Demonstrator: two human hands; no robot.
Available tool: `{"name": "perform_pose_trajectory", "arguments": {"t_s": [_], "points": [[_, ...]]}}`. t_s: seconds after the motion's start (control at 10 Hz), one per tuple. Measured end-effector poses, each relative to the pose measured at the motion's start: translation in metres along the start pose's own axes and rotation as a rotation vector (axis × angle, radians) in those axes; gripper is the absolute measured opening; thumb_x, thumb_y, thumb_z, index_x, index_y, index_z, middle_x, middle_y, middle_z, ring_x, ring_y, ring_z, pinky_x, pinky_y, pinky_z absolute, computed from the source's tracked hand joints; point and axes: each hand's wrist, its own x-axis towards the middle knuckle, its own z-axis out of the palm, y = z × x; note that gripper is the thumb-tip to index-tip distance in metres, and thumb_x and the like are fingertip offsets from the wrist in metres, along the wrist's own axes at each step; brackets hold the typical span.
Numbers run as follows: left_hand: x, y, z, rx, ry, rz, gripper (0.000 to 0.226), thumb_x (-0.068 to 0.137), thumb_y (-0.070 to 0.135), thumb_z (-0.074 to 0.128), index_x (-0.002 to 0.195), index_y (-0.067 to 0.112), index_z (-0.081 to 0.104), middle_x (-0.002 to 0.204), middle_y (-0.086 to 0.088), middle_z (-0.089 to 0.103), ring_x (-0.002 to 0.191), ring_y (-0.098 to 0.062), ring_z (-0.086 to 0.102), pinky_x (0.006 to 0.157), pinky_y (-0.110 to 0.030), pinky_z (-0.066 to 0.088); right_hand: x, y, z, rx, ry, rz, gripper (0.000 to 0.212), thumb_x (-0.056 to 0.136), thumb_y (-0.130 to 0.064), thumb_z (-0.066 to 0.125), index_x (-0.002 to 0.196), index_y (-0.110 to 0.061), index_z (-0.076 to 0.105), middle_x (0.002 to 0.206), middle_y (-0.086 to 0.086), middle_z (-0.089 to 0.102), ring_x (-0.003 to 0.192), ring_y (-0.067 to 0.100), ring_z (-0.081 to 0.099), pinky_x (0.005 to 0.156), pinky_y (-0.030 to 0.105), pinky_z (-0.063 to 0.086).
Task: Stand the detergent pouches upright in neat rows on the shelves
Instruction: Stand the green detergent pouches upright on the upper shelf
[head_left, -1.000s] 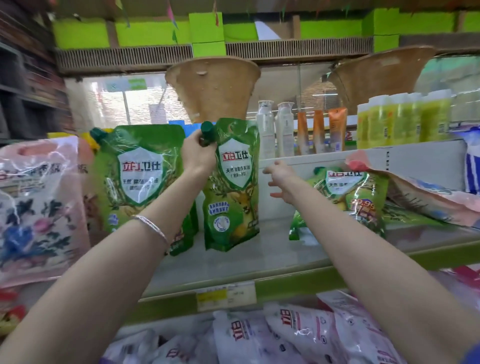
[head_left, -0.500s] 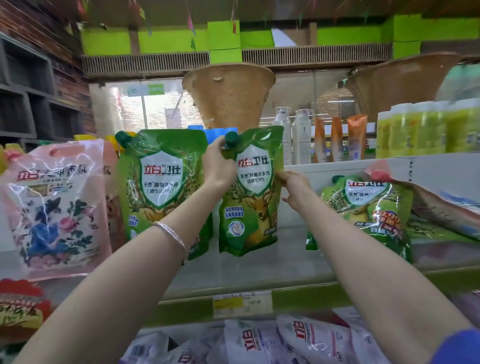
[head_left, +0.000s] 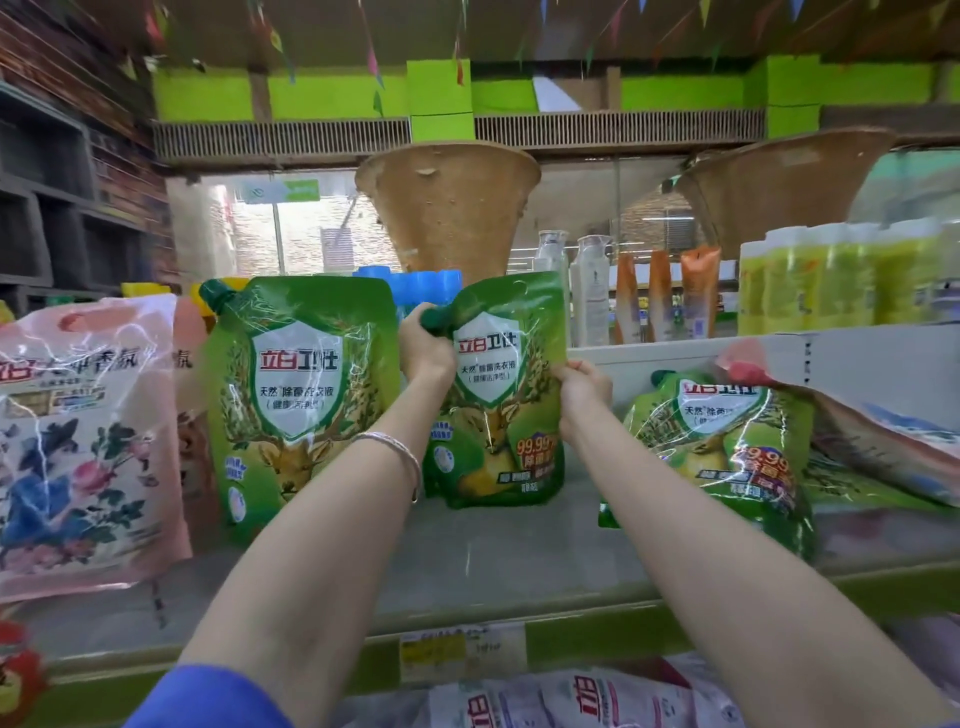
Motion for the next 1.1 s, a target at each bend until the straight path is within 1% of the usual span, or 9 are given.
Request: {"name": "perform_pose_trajectory", "arguments": {"t_s": [0.2,0.3,0.4,0.5,0.6,0.8,0.9,1.0,1.1], "points": [[-0.007,-0.005,-0.009,-0.091,-0.054,-0.111,0.045,0.093,-0.009,0.04,0.136,0.006,0.038,0.109,-0.002,0.057,0.061,-0.005,0.042,0.043,-0.006,0.037,0.007,0.005,-0.002,-0.126,0.031,0.009,0.013,0.092,-0.011,0.054,0.101,-0.012,0.063,0.11,0.008,0.065,0.101,0.027,0.061,0.091,0.037,0.05],[-0.023,-0.011,-0.013,-0.038,-0.079,-0.252,0.049,0.098,0.002,0.032,0.145,0.011,0.021,0.117,-0.005,0.055,0.053,-0.006,0.033,0.038,-0.013,0.031,0.006,0.014,-0.007,-0.284,0.045,0.055,0.03,0.095,-0.006,0.046,0.122,-0.004,0.056,0.121,0.012,0.06,0.109,0.029,0.057,0.085,0.029,0.044],[-0.038,-0.025,-0.013,0.011,-0.105,-0.369,0.042,0.099,0.004,0.03,0.141,0.002,0.03,0.128,-0.019,0.052,0.055,-0.005,0.03,0.046,-0.019,0.032,-0.005,0.019,-0.008,-0.38,0.029,0.137,0.033,0.096,-0.004,0.042,0.127,-0.001,0.051,0.126,0.016,0.056,0.114,0.032,0.054,0.09,0.037,0.047],[-0.053,-0.035,-0.012,-0.06,-0.13,-0.593,0.024,0.099,0.003,0.026,0.096,0.005,0.05,0.072,-0.006,0.041,0.054,-0.009,0.029,0.047,-0.018,0.029,-0.012,0.019,-0.006,-0.348,0.025,0.196,0.035,0.097,-0.004,0.041,0.131,-0.002,0.046,0.13,0.018,0.05,0.118,0.035,0.05,0.093,0.048,0.048],[-0.061,-0.043,-0.012,-0.167,-0.05,-0.673,0.031,0.099,0.002,0.025,0.073,0.015,0.038,0.067,0.001,0.032,0.055,-0.01,0.03,0.05,-0.018,0.028,-0.013,0.021,-0.004,-0.3,0.029,0.19,0.033,0.098,-0.003,0.037,0.129,0.0,0.047,0.13,0.018,0.051,0.118,0.032,0.05,0.098,0.044,0.046],[-0.061,-0.053,-0.005,-0.605,0.224,-0.748,0.033,0.092,0.01,0.043,0.061,0.021,0.047,0.067,0.002,0.042,0.066,-0.015,0.04,0.059,-0.021,0.031,-0.011,0.029,0.001,-0.305,0.07,0.077,0.011,0.094,-0.005,0.044,0.095,-0.011,0.054,0.095,0.01,0.05,0.098,0.032,0.052,0.093,0.05,0.049],[-0.059,-0.051,-0.006,-0.523,0.151,-0.726,0.026,0.098,0.012,0.036,0.11,0.01,0.059,0.102,-0.005,0.057,0.087,-0.02,0.051,0.067,-0.023,0.044,-0.013,0.027,0.002,-0.243,0.057,0.126,0.014,0.096,-0.006,0.043,0.092,-0.014,0.054,0.102,0.013,0.051,0.094,0.032,0.047,0.091,0.053,0.05],[-0.069,-0.045,-0.01,0.509,-0.027,-0.505,0.036,0.1,0.006,0.025,0.135,0.004,0.035,0.141,-0.012,0.041,0.125,-0.022,0.045,0.104,-0.027,0.036,-0.012,0.026,0.006,-0.156,0.071,0.181,0.016,0.096,-0.006,0.042,0.092,-0.012,0.056,0.101,0.012,0.047,0.092,0.032,0.043,0.088,0.055,0.05],[-0.064,-0.051,-0.01,0.137,0.005,-0.565,0.036,0.101,0.01,0.024,0.134,0.006,0.037,0.134,-0.008,0.046,0.106,-0.013,0.054,0.088,-0.015,0.047,-0.012,0.024,0.005,-0.102,0.159,0.168,0.021,0.095,-0.002,0.038,0.086,-0.005,0.057,0.082,0.01,0.049,0.085,0.029,0.045,0.092,0.053,0.05]]}}
